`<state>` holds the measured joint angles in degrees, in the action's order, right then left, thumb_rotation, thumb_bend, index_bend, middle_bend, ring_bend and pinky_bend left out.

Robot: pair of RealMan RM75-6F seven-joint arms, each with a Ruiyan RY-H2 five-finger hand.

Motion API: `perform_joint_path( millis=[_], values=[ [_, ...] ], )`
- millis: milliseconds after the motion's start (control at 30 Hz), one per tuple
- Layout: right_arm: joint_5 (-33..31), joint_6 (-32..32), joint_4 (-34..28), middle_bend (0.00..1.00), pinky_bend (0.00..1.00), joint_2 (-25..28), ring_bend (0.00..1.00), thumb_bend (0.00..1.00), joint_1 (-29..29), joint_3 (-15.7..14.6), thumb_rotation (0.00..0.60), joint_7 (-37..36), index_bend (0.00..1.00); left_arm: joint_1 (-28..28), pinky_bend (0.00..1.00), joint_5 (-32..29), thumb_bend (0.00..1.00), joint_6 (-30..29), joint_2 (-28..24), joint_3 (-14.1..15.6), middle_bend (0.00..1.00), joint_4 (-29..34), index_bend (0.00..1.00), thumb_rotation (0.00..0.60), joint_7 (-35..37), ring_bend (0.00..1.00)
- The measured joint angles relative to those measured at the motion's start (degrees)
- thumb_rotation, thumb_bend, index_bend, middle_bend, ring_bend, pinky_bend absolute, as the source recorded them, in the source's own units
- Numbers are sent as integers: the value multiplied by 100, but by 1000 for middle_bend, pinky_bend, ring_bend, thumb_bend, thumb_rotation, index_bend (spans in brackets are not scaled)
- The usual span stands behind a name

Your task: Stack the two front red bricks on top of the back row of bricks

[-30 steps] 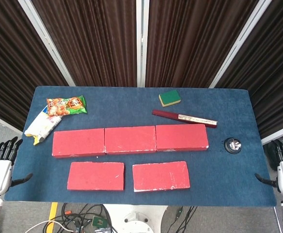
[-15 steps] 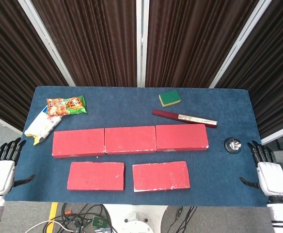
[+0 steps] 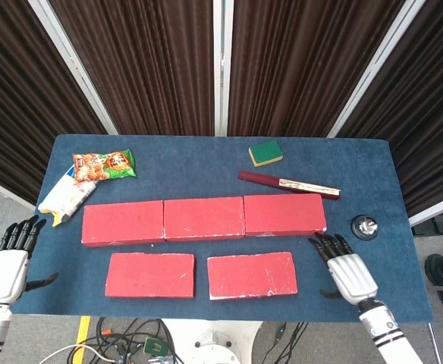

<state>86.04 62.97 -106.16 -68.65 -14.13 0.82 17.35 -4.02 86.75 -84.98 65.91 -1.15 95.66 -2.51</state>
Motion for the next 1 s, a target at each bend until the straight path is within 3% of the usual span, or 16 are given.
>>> perform_joint_path(
  millis=[367, 1000],
  values=[
    [-717, -837, -242, 0, 0, -789, 0, 0, -697, 36, 600, 810, 0, 6, 0, -56, 0, 98, -19, 43, 0, -222, 36, 600, 363, 0],
    [-2053, -1087, 26, 0, 0, -1804, 0, 0, -1432, 155, 600, 1744, 0, 71, 0, -21, 0, 19, -84, 73, 0, -385, 36, 600, 675, 0]
  ],
)
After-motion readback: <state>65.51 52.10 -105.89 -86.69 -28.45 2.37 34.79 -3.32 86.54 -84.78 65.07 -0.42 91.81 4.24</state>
